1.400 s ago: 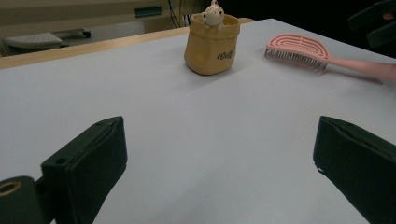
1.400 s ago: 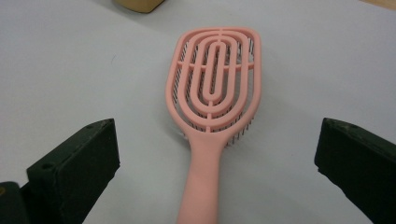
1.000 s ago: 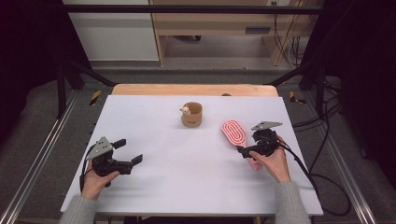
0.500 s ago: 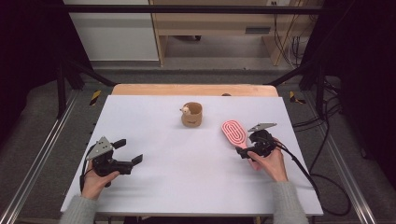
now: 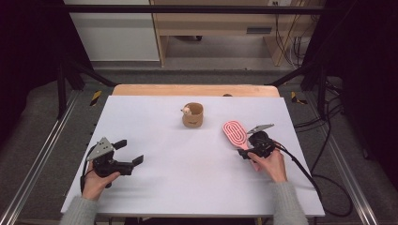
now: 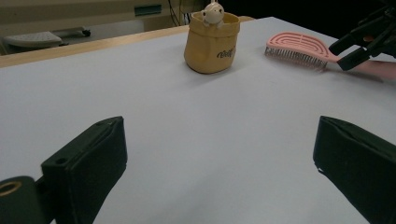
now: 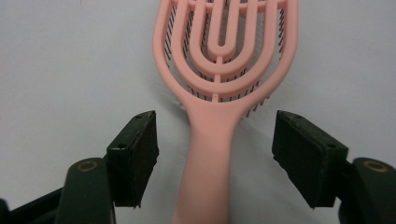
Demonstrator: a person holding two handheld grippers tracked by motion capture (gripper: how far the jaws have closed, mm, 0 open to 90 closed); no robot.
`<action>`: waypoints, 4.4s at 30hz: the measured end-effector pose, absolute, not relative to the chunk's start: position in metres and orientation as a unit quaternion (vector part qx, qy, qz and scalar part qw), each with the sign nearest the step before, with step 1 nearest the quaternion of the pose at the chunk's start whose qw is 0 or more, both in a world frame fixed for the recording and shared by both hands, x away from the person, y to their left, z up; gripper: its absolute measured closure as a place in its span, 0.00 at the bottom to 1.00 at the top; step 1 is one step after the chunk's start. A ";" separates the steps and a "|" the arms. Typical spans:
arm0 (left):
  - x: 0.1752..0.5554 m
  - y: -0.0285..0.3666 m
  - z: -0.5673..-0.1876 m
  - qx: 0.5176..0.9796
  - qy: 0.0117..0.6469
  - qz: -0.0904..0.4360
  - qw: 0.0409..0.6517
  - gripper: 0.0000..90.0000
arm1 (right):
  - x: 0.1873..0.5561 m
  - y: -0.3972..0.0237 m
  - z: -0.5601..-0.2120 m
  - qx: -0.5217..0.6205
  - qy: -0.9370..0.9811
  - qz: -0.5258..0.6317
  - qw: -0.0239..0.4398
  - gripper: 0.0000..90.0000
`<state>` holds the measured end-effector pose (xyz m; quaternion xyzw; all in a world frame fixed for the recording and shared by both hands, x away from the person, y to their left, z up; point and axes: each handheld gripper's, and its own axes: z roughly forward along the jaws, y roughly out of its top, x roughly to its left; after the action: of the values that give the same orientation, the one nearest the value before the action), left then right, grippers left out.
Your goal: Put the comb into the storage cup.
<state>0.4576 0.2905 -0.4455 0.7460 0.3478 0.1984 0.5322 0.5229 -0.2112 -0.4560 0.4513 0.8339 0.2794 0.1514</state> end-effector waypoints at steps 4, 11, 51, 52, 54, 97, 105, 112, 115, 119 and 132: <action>0.458 0.290 -0.446 0.746 0.347 0.198 0.532 0.03 | 0.523 -0.210 -0.458 0.450 0.836 0.273 0.153 0.41; 0.458 0.290 -0.446 0.746 0.347 0.199 0.532 0.03 | 0.524 -0.209 -0.460 0.452 0.839 0.264 0.150 0.51; 0.458 0.291 -0.446 0.746 0.348 0.199 0.532 0.03 | 0.526 -0.209 -0.459 0.483 0.824 0.264 0.134 0.76; 0.458 0.291 -0.446 0.746 0.348 0.199 0.532 0.03 | 0.526 -0.210 -0.458 0.483 0.824 0.264 0.132 0.77; 0.458 0.291 -0.446 0.746 0.348 0.199 0.532 0.03 | 0.525 -0.210 -0.458 0.483 0.824 0.264 0.133 0.77; 0.457 0.288 -0.445 0.744 0.350 0.198 0.534 0.03 | 0.507 -0.211 -0.433 0.458 0.809 0.335 0.154 0.77; 0.456 0.285 -0.444 0.745 0.349 0.197 0.534 0.03 | 0.504 -0.208 -0.430 0.450 0.808 0.348 0.151 0.77; 0.456 0.283 -0.444 0.745 0.347 0.195 0.535 0.03 | 0.501 -0.204 -0.428 0.436 0.810 0.362 0.153 0.77; 0.456 0.282 -0.444 0.746 0.346 0.195 0.535 0.03 | 0.500 -0.203 -0.428 0.430 0.809 0.372 0.151 0.77; 0.455 0.281 -0.444 0.746 0.345 0.195 0.536 0.03 | 0.499 -0.202 -0.427 0.428 0.809 0.375 0.151 0.77; 0.455 0.276 -0.443 0.745 0.345 0.191 0.539 0.03 | 0.495 -0.199 -0.423 0.408 0.805 0.405 0.147 0.77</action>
<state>0.4550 0.2764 -0.4432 0.7448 0.3446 0.1905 0.5387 0.4946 -0.1986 -0.4231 0.4080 0.8052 0.4046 0.1467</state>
